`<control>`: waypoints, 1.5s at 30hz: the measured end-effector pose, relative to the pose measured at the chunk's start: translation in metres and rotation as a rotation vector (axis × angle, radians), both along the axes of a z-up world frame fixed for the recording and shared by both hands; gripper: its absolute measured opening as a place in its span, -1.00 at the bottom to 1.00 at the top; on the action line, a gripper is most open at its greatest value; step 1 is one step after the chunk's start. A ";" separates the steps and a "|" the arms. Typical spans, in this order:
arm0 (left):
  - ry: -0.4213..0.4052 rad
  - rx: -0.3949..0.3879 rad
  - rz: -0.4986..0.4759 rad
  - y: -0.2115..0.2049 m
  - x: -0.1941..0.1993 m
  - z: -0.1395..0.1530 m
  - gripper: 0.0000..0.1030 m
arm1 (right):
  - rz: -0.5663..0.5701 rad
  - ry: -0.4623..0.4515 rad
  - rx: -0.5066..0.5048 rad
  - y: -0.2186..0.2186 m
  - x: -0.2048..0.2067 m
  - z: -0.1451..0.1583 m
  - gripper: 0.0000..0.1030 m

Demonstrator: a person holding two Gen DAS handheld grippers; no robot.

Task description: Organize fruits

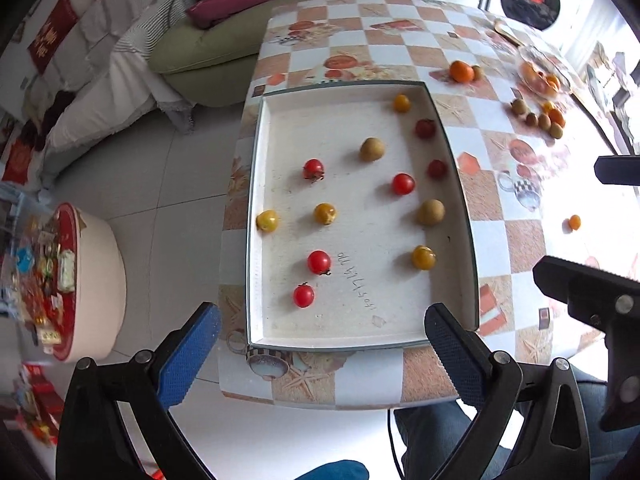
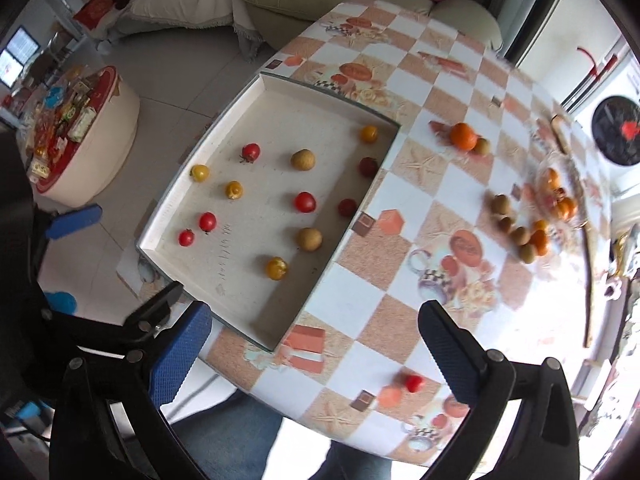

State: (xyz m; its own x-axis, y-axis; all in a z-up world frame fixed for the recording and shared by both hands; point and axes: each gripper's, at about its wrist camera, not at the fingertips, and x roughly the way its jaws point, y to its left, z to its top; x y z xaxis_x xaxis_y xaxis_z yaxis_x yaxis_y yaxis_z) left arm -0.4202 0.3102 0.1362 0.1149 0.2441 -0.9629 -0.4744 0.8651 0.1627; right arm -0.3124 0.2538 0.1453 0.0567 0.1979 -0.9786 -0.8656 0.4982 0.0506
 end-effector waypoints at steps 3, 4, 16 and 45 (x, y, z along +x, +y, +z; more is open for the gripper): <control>0.012 -0.015 -0.011 -0.004 0.003 0.001 0.98 | -0.009 0.007 -0.012 -0.006 0.003 -0.001 1.00; 0.014 -0.017 -0.010 -0.004 0.004 0.001 0.98 | -0.016 0.011 -0.012 -0.008 0.005 -0.001 1.00; 0.034 -0.017 0.016 -0.007 0.007 -0.001 0.98 | -0.021 0.003 -0.009 -0.012 0.010 0.002 1.00; 0.032 0.001 0.019 -0.008 -0.002 0.006 0.98 | -0.013 -0.043 -0.019 -0.008 0.003 0.003 1.00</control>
State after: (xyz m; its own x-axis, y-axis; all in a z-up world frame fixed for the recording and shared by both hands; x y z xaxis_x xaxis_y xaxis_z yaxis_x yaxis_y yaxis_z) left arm -0.4220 0.3020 0.1420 0.0792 0.2469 -0.9658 -0.4853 0.8558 0.1790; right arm -0.3094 0.2462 0.1485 0.1018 0.1784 -0.9787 -0.8600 0.5103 0.0035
